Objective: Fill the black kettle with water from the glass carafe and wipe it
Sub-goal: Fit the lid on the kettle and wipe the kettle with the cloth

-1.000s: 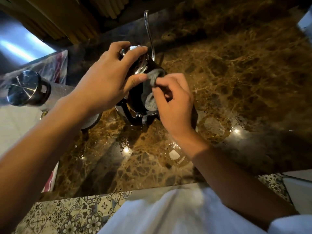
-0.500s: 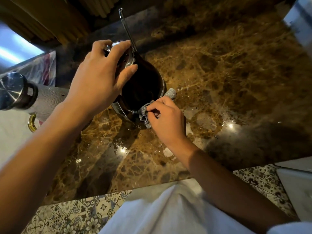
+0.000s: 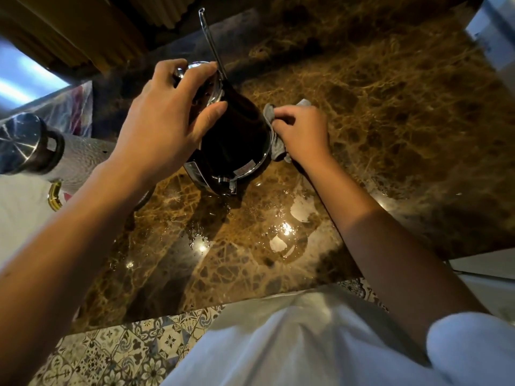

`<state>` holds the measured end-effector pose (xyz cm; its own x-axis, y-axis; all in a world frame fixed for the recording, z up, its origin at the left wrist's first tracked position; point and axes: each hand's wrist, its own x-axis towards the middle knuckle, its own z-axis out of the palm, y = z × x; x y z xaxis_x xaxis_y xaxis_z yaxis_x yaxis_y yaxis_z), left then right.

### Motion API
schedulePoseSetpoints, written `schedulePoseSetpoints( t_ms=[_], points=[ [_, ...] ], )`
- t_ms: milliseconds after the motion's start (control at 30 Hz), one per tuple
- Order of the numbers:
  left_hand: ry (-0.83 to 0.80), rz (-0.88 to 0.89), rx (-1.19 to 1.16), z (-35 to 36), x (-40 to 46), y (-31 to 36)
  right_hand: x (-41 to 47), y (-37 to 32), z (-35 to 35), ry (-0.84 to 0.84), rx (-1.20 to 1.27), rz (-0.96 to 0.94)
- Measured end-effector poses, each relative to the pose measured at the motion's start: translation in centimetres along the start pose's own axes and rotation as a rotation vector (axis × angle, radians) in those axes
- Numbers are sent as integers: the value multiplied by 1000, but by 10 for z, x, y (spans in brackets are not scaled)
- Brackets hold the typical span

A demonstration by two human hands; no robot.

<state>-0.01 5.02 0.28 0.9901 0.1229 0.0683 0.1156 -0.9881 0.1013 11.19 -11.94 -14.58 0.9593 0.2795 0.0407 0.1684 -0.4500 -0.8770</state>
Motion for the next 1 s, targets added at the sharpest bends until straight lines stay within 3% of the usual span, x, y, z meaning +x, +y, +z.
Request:
schedulePoseSetpoints(
  t_ms=[200, 400, 600, 833, 1000],
  points=[
    [44, -48, -10, 4, 0, 5, -27, 7, 10, 16, 52, 39],
    [50, -53, 11, 3, -1, 5, -114, -18, 38, -14, 121, -121],
    [51, -58, 1, 4, -2, 4, -59, -27, 8, 194, 288, -80],
    [36, -64, -10, 4, -2, 5, -114, -19, 34, -31, 124, -140],
    [35, -71, -25, 2, -4, 7, -71, -27, 10, 198, 357, -33]
  ],
)
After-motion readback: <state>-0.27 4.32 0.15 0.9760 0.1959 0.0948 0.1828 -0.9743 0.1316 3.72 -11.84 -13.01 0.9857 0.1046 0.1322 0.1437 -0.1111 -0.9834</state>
